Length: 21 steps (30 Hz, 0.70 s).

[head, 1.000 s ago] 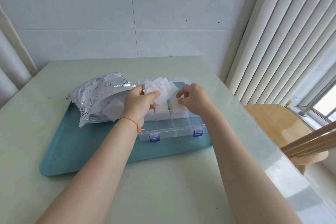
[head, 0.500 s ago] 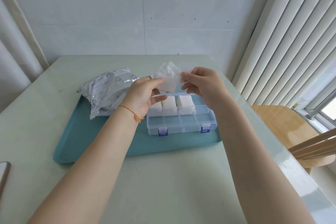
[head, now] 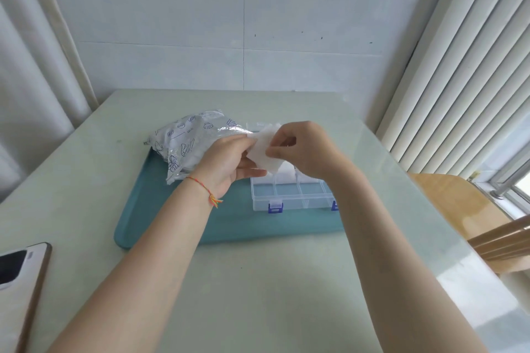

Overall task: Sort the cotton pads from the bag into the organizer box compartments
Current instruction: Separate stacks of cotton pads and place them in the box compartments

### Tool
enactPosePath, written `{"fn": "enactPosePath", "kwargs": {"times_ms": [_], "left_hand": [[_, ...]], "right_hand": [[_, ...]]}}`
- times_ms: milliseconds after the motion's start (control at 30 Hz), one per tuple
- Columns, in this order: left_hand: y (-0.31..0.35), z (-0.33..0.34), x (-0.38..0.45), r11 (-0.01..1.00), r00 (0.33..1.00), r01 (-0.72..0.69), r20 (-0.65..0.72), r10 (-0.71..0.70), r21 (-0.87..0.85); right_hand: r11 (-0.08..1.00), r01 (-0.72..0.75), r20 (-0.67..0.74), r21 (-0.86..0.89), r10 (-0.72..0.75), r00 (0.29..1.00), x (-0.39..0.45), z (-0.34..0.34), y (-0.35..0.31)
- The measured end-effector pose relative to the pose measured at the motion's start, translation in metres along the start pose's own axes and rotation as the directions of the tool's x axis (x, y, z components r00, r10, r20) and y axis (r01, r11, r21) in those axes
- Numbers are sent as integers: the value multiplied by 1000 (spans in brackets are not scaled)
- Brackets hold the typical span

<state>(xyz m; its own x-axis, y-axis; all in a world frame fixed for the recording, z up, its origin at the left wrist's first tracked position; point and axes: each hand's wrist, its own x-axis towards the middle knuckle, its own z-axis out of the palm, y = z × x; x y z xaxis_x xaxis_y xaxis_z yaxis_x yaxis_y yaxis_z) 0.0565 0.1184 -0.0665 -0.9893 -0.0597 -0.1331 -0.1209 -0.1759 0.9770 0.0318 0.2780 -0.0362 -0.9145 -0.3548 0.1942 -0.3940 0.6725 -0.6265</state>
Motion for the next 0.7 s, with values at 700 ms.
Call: {"fn": "enactPosePath", "kwargs": {"times_ms": [700], "left_hand": [[-4, 0, 6, 979, 998, -12, -58, 0, -202]], "right_hand": [[855, -63, -95, 514, 130, 987, 0, -20, 11]]}}
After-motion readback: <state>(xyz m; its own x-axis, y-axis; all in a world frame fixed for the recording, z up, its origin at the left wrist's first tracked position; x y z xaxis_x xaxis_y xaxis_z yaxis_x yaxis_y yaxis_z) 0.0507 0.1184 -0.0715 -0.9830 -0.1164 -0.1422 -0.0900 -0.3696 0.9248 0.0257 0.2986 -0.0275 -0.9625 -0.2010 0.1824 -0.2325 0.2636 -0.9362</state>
